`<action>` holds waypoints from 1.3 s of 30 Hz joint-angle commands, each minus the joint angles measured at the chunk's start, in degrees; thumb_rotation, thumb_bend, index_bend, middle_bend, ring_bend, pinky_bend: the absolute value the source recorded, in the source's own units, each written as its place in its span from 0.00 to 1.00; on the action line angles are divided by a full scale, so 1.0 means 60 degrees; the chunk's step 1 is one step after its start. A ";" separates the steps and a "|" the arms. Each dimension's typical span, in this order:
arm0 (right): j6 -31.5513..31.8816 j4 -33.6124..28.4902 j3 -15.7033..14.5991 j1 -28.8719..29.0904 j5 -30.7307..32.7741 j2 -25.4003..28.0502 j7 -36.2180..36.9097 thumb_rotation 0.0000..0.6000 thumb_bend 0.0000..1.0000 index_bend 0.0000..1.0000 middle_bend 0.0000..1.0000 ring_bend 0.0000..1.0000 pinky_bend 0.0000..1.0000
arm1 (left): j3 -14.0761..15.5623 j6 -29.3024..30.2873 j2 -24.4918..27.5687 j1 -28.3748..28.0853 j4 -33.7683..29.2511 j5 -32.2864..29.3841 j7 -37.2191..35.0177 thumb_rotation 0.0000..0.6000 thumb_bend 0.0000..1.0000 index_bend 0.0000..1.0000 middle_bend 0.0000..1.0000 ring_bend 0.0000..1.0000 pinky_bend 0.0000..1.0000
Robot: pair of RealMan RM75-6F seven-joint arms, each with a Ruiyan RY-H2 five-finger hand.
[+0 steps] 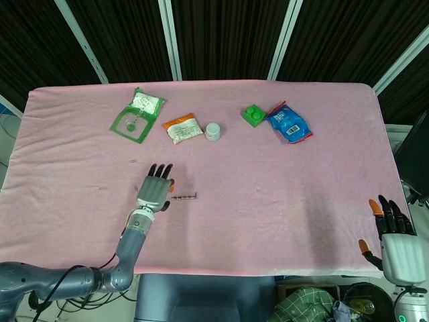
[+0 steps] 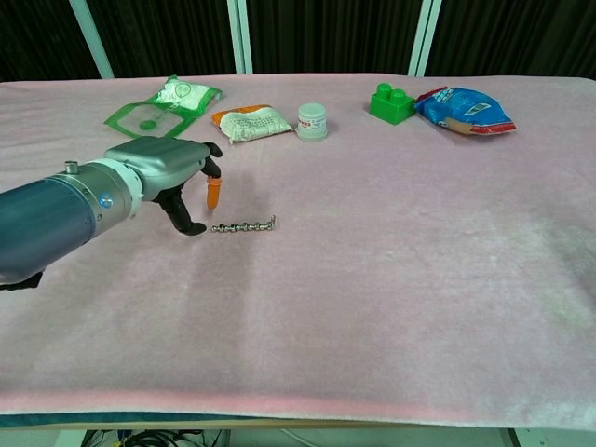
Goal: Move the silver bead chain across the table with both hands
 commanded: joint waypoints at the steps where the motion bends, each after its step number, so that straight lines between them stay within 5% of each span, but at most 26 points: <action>1: 0.0010 0.0004 0.0019 -0.0015 0.0013 0.0003 0.0029 1.00 0.20 0.01 0.00 0.00 0.17 | -0.0054 0.0074 -0.0099 -0.0074 0.0111 -0.0094 0.0043 1.00 0.28 0.49 0.03 0.00 0.00; 26: 0.0015 0.0039 0.0126 -0.0086 0.0043 0.0057 0.0185 1.00 0.20 0.01 0.00 0.00 0.17 | -0.0041 0.0111 -0.0888 -0.0293 0.0927 -0.0394 -0.0136 1.00 0.31 0.45 0.04 0.00 0.00; 39: 0.0008 0.0055 0.0193 -0.0106 0.0097 0.0095 0.0286 1.00 0.20 0.01 0.00 0.00 0.17 | -0.0123 0.0166 -0.1150 -0.0303 0.1227 -0.0379 -0.0156 1.00 0.31 0.52 0.06 0.00 0.00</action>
